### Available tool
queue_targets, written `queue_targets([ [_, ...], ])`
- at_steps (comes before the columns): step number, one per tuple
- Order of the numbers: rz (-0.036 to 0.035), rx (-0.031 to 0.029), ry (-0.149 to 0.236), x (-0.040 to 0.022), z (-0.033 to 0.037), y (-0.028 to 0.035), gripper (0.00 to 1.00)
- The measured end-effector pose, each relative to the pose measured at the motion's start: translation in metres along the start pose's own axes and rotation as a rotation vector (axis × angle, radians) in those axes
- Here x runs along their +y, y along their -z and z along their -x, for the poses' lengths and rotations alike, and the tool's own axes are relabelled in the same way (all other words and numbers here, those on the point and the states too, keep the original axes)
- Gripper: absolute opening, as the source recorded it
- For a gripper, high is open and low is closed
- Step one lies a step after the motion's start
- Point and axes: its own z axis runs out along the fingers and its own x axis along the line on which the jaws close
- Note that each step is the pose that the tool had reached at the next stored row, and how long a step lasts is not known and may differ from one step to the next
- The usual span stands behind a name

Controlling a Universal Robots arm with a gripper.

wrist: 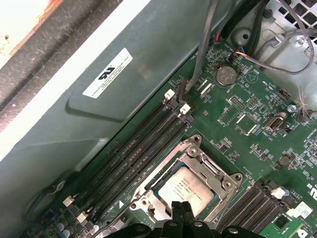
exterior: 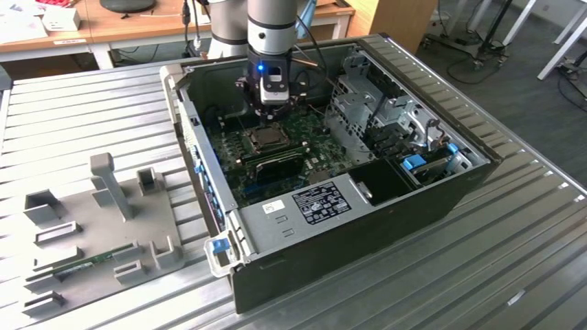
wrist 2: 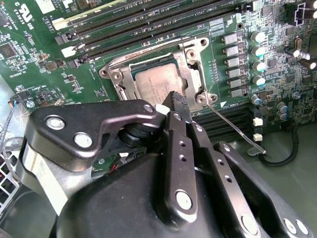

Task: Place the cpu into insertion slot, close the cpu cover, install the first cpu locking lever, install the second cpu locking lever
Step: 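Close the cpu cover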

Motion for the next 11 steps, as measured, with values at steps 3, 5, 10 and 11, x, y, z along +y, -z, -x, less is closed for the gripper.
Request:
queue_targets([
  [3, 0.0002, 0.0000, 0.000, 0.0000, 0.0000, 0.0006, 0.10],
  [5, 0.0003, 0.0001, 0.000, 0.0001, 0.0000, 0.0007, 0.10],
  [10, 0.0001, 0.0001, 0.001, 0.0000, 0.0000, 0.0007, 0.10],
  [11, 0.0001, 0.0002, 0.003, 0.0000, 0.0000, 0.0007, 0.10],
])
